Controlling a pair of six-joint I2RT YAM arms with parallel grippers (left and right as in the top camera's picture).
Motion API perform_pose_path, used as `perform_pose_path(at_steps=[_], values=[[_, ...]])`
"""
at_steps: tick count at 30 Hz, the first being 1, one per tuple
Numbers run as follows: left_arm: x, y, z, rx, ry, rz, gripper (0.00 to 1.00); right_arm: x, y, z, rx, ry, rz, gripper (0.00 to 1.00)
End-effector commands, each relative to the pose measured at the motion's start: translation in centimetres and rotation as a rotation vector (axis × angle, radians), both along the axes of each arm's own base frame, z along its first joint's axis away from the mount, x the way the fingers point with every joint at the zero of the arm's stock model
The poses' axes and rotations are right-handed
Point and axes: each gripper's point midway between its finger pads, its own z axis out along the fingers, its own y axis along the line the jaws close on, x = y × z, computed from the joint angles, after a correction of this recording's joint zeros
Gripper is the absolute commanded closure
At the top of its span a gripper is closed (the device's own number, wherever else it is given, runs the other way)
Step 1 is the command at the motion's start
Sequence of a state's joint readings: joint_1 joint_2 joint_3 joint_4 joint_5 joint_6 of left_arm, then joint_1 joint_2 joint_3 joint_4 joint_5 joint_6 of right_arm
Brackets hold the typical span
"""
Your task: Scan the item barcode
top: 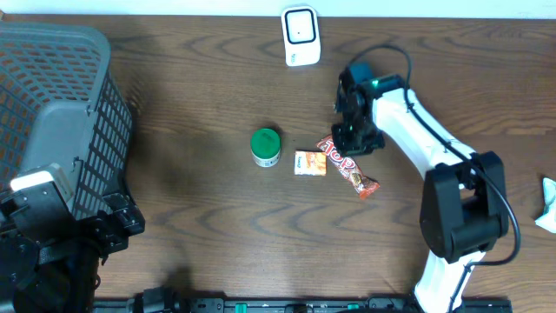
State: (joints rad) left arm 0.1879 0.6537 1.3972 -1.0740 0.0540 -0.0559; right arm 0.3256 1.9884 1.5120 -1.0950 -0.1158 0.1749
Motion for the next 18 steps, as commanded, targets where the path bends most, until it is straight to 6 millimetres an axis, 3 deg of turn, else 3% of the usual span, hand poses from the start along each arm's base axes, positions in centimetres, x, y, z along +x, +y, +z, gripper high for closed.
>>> perform_pose_path(at_steps=[1, 6, 10, 13, 18], values=[[0.0, -0.2, 0.0, -0.012, -0.002, -0.009, 0.02, 0.8, 1.2, 2.9, 0.053, -0.063, 0.055, 0.46], [0.0, -0.2, 0.0, -0.012, -0.002, -0.009, 0.02, -0.3, 2.3, 2.5, 0.126, -0.021, 0.103, 0.3], [0.0, -0.2, 0.0, -0.012, -0.002, -0.009, 0.02, 0.0, 2.5, 2.5, 0.138, -0.037, 0.125, 0.18], [0.0, -0.2, 0.0, -0.012, -0.002, -0.009, 0.02, 0.4, 2.7, 2.5, 0.145, -0.067, 0.191, 0.01], [0.0, -0.2, 0.0, -0.012, -0.002, -0.009, 0.02, 0.7, 1.9, 2.5, 0.148, -0.079, 0.248, 0.01]])
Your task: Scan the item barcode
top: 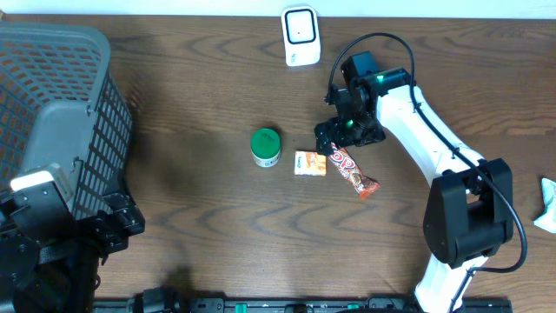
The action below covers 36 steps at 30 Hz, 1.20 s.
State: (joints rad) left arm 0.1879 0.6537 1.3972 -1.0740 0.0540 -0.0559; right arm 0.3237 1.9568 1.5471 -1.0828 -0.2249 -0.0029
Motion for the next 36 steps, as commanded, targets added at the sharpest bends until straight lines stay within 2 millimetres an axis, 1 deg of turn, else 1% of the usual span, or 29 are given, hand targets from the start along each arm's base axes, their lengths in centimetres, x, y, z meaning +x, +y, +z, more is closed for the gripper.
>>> perform_pose_path(at_steps=[1, 4, 7, 11, 15, 17, 20, 25, 27, 30, 32, 33, 36], values=[[0.0, -0.2, 0.0, -0.012, -0.002, -0.009, 0.02, -0.2, -0.2, 0.1, 0.029, -0.012, 0.092, 0.01], [0.0, -0.2, 0.0, -0.012, -0.002, -0.009, 0.02, -0.5, 0.4, 0.0, 0.095, -0.005, 0.165, 0.01], [0.0, -0.2, 0.0, -0.012, -0.002, -0.009, 0.02, -0.4, 0.2, -1.0, 0.093, 0.015, 0.166, 0.01], [0.0, -0.2, 0.0, -0.012, -0.002, -0.009, 0.02, -0.4, -0.3, -2.8, 0.079, 0.047, 0.189, 0.01], [0.0, -0.2, 0.0, -0.012, -0.002, -0.009, 0.02, -0.4, -0.8, -5.1, 0.073, 0.087, 0.207, 0.01], [0.0, -0.2, 0.0, -0.012, -0.002, -0.009, 0.02, -0.4, -1.2, -6.2, 0.07, 0.111, 0.203, 0.02], [0.0, -0.2, 0.0, -0.012, -0.002, -0.009, 0.02, -0.4, -1.9, -7.2, 0.069, 0.133, 0.204, 0.09], [0.0, -0.2, 0.0, -0.012, -0.002, -0.009, 0.02, 0.0, -3.1, -6.8, 0.1, 0.132, 0.182, 0.09], [0.0, -0.2, 0.0, -0.012, -0.002, -0.009, 0.02, -0.5, -3.3, -6.6, 0.129, 0.151, 0.19, 0.09], [0.0, -0.2, 0.0, -0.012, -0.002, -0.009, 0.02, -1.7, -3.4, -5.9, 0.201, 0.199, 0.212, 0.09], [0.0, -0.2, 0.0, -0.012, -0.002, -0.009, 0.02, -2.4, -3.8, -5.7, 0.214, 0.227, 0.209, 0.14], [0.0, -0.2, 0.0, -0.012, -0.002, -0.009, 0.02, -2.6, -4.0, -5.7, 0.214, 0.237, 0.203, 0.18], [0.0, -0.2, 0.0, -0.012, -0.002, -0.009, 0.02, -3.5, -4.0, -5.9, 0.217, 0.269, 0.198, 0.25]])
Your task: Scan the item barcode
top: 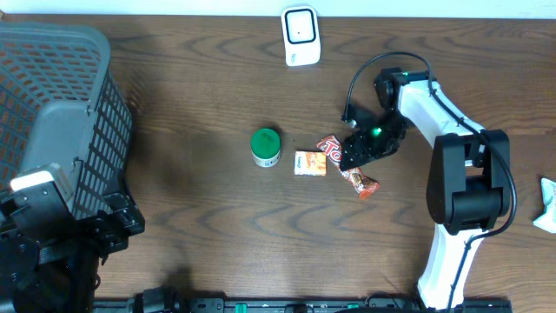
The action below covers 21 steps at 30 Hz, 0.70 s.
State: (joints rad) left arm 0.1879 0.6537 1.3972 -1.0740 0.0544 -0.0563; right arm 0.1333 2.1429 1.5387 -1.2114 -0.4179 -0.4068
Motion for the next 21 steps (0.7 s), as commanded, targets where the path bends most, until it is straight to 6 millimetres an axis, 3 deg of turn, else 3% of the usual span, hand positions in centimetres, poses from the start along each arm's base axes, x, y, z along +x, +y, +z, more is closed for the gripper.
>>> perform_pose_path(at_steps=[1, 7, 10, 16, 21], values=[[0.0, -0.2, 0.0, -0.012, -0.002, -0.009, 0.02, -1.3, 0.4, -0.8, 0.042, 0.043, 0.02, 0.25], [0.0, -0.2, 0.0, -0.012, -0.002, -0.009, 0.02, -3.0, 0.4, -3.6, 0.027, 0.071, -0.014, 0.26], [0.0, -0.2, 0.0, -0.012, -0.002, -0.009, 0.02, -3.4, 0.0, -4.8, -0.004, 0.066, -0.033, 0.4], [0.0, -0.2, 0.0, -0.012, -0.002, -0.009, 0.02, -3.0, -1.6, -6.1, -0.119, 0.049, -0.088, 0.55], [0.0, -0.2, 0.0, -0.012, -0.002, -0.009, 0.02, -1.7, -1.5, -5.7, -0.143, 0.043, -0.166, 0.41]])
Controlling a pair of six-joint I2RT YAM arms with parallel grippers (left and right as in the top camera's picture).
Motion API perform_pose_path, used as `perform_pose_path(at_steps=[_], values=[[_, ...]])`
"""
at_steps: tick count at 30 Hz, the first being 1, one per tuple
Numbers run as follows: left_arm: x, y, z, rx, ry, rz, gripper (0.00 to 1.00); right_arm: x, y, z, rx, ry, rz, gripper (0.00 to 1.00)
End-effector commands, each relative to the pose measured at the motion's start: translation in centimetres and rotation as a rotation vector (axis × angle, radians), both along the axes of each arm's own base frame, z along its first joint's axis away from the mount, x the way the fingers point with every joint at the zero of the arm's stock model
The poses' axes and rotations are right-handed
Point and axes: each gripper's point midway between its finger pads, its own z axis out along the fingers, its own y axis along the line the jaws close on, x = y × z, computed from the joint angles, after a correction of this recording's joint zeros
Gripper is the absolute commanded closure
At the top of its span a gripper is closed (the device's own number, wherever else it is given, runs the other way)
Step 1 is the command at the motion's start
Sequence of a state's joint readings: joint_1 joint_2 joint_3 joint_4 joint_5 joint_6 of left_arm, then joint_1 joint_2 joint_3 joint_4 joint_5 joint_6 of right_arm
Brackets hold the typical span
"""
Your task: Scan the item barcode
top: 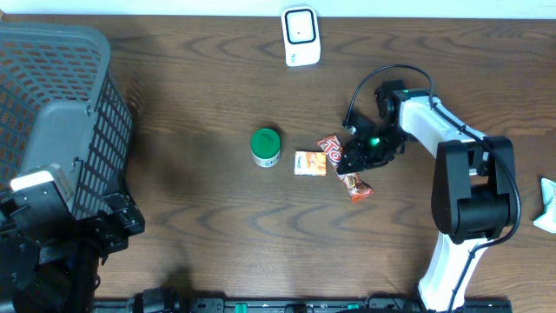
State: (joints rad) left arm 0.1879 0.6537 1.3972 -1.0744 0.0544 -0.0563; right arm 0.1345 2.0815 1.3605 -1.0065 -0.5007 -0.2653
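Observation:
A red-and-orange candy bar (330, 146) lies slanted on the wooden table, its lower end (357, 188) poking out below my right gripper (352, 162). The gripper is down over the bar's middle and hides it; its body covers the fingers, so how the jaws stand is hidden. The white barcode scanner (300, 36) stands at the table's far edge, well above the bar. My left arm (52, 228) sits folded at the near left corner, and its fingers cannot be made out.
A green-lidded jar (265, 146) and a small orange packet (310, 163) lie just left of the candy bar. A large grey mesh basket (95, 52) fills the left side. Something white (547, 207) lies at the right edge.
My right gripper has stayed over the candy bar's middle, shifted slightly. The bar's lower end has swung a little to the left. The left arm is unchanged.
My right gripper was beside the bar's upper end, on its right. Then it stood over that upper end. Later the wrist had turned and the gripper lay across the bar's middle, where it is now, with the bar's lower end shifted left.

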Motion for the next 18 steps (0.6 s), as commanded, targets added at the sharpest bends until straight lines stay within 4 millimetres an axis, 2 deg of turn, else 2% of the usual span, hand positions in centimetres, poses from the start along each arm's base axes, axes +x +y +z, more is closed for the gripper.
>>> perform_pose_path(at_steps=[1, 7, 10, 13, 18], values=[[0.0, -0.2, 0.0, -0.012, -0.003, -0.009, 0.02, -0.8, -2.7, -3.6, -0.199, 0.08, -0.039, 0.39], [0.0, -0.2, 0.0, -0.012, -0.003, -0.009, 0.02, 1.8, -1.9, 0.7, -0.225, 0.0, -0.068, 0.23], [0.0, -0.2, 0.0, -0.012, -0.003, -0.009, 0.02, 2.2, -2.9, 2.1, -0.379, -0.073, -0.084, 0.22], [0.0, -0.2, 0.0, -0.012, -0.003, -0.009, 0.02, 1.7, -3.4, 2.6, -0.53, -0.103, -0.086, 0.22], [0.0, -0.2, 0.0, -0.012, -0.003, -0.009, 0.02, 0.2, -2.0, 2.3, -0.613, -0.108, -0.046, 0.25]])
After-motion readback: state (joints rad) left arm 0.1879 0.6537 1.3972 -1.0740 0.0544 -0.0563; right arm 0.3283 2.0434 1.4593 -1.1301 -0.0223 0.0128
